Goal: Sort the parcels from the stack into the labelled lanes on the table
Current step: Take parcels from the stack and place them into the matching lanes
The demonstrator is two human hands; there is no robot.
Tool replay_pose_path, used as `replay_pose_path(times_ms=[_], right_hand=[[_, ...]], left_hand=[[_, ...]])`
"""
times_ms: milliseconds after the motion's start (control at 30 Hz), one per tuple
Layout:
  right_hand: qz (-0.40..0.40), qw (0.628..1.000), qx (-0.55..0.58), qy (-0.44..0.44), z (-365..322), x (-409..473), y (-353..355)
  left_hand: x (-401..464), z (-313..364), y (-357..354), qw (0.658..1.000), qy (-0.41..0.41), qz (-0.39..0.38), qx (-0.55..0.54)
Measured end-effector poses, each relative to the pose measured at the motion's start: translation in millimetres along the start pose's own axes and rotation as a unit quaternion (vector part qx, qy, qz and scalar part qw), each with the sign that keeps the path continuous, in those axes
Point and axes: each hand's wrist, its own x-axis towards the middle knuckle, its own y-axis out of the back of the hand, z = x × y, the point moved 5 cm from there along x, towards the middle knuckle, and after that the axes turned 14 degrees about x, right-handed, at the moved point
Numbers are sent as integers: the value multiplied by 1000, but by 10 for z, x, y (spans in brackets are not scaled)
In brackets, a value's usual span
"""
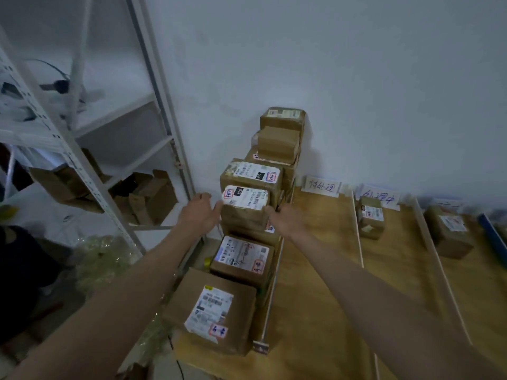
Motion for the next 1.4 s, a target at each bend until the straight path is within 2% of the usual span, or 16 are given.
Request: replay_pose_path(times_ms=[133, 233, 333, 533, 667, 833, 900, 967, 1033, 1100, 1267, 1400], right_hand=[[8, 996, 79, -41, -70, 156, -178], [-16, 993, 97, -66, -79, 145, -295], [-21, 992, 113, -54, -60, 155, -367], [27, 979, 201, 4, -141, -51, -232], [50, 962, 270, 8, 21, -132, 7], [-5, 948, 318, -3, 106, -313, 409], [-19, 953, 302, 0, 131, -370, 555], [-39, 949, 313, -2, 132, -460, 678], [-66, 944, 322, -2, 100, -568, 783], [-82, 936, 342, 1, 88, -619, 885], [-42, 927, 373, 5, 264, -681, 1163], [29, 936, 351, -13, 520, -789, 1313]], left_hand=[[261, 7, -125, 995, 1, -32, -89], [318, 87, -215, 987, -13, -56, -150], [286, 176, -241, 981, -28, -42, -188], [30, 267, -92, 978, -48, 13, -204], [-156, 316, 58, 970, -79, 21, -231], [-261, 332, 327, 976, -105, 52, -184], [-298, 444, 395, 978, -111, 15, -178], [-390, 670, 391, 971, -150, -76, -172], [-548, 926, 339, 946, -190, -177, -194], [-669, 1134, 262, 919, -203, -246, -230], [-737, 1508, 72, 887, -184, -280, -318], [-742, 1787, -48, 893, -157, -263, -330]])
